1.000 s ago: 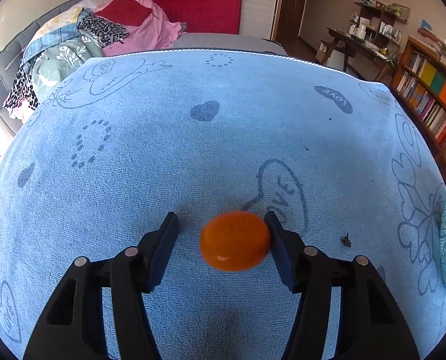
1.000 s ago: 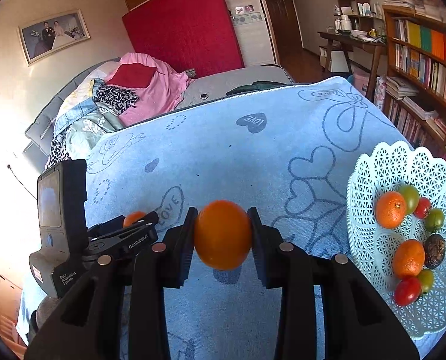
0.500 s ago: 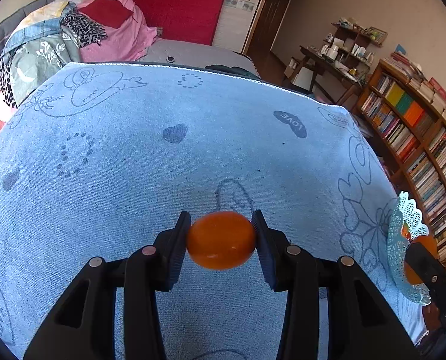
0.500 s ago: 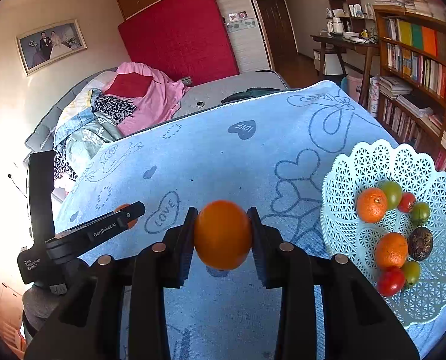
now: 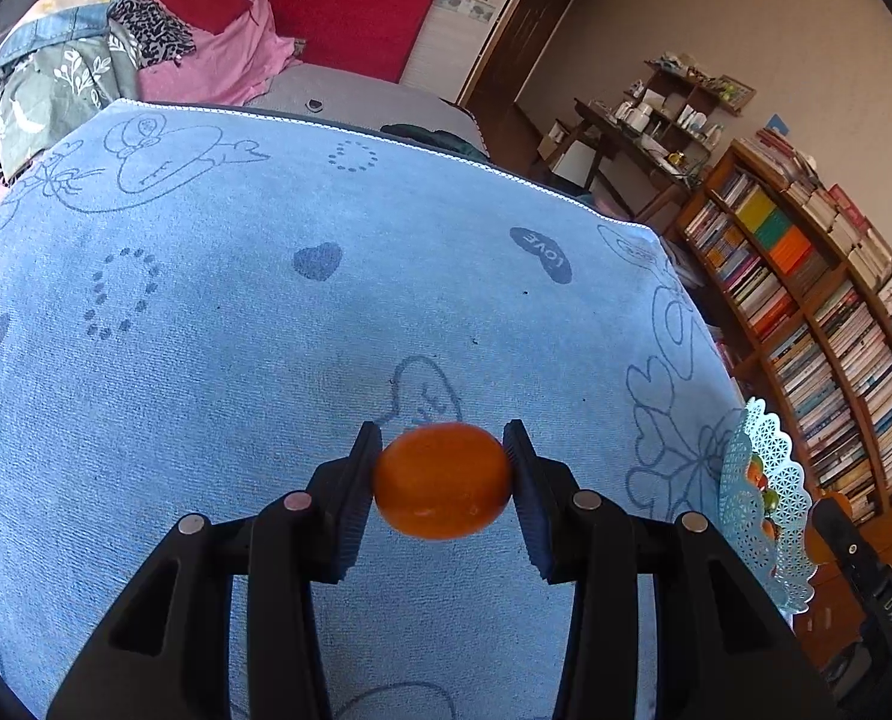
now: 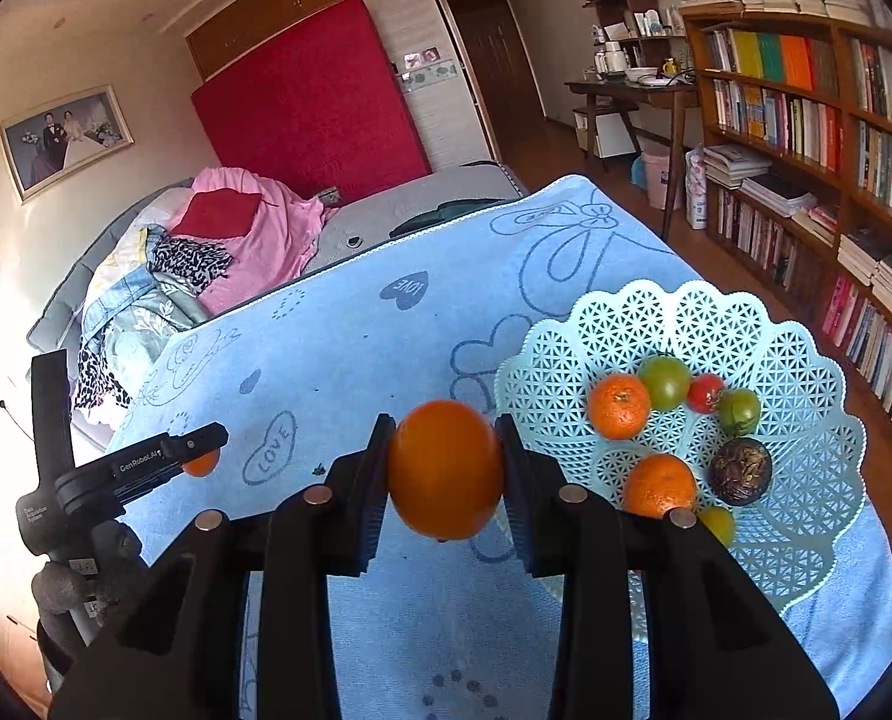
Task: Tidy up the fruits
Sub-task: 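Carry the round orange over the basket and open the right tool while the left tool carries the oval orange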
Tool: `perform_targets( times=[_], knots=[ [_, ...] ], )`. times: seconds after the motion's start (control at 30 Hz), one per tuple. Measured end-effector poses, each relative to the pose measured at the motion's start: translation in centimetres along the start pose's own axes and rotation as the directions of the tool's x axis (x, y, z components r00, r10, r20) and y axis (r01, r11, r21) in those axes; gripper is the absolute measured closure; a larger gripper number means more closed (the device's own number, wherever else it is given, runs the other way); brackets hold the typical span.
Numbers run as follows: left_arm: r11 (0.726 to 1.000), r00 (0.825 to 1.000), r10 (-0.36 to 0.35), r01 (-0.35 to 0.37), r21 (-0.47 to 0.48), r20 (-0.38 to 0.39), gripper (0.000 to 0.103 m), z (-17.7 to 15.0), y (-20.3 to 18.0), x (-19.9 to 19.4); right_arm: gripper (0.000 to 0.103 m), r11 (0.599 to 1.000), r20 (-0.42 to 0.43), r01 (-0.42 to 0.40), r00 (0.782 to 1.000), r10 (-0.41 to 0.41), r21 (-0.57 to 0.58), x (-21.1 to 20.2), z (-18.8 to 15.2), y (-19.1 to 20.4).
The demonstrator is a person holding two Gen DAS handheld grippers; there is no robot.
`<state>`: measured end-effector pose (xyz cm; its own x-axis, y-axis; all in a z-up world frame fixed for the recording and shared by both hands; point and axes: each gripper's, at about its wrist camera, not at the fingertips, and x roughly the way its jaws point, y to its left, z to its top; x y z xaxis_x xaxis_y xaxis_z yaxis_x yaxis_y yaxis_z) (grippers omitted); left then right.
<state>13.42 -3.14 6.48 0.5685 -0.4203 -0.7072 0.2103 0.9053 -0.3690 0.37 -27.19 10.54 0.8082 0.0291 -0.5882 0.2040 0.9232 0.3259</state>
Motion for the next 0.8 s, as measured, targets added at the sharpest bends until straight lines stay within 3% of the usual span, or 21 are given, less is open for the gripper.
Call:
perform_targets(
  times=[0.33, 0.57, 0.6, 0.67, 0.8],
  knots=[
    [0.999, 1.000, 0.011, -0.010, 0.050, -0.014, 0.060, -0.8, -1.8, 0.6, 0.068, 0.996, 0.011, 0.059, 0.998, -0.060, 0.071, -1.1, 0.2, -4.0],
    [0.996, 1.000, 0.010, -0.008, 0.092, -0.017, 0.060, -1.3, -3.2, 0.8, 0.067, 0.993, -0.033, 0.038, 0.999, -0.034, 0.114, -0.2, 0.4, -5.4],
    [0.995, 1.000, 0.009, -0.008, 0.097, -0.017, 0.060, -1.4, -3.5, 0.8, 0.066, 0.992, -0.040, 0.024, 0.999, -0.019, 0.123, 0.0, 0.3, -5.5],
    [0.994, 1.000, 0.009, -0.007, 0.107, -0.017, 0.060, -1.5, -3.8, 0.9, 0.042, 0.990, -0.035, 0.011, 0.999, -0.006, 0.142, -0.2, 0.4, -5.7],
    [0.992, 1.000, 0.004, -0.002, 0.127, -0.016, 0.060, -1.7, -4.5, 0.8, 0.040, 0.989, -0.007, 0.016, 1.000, -0.015, 0.149, -1.1, 0.4, -5.8]
  ],
)
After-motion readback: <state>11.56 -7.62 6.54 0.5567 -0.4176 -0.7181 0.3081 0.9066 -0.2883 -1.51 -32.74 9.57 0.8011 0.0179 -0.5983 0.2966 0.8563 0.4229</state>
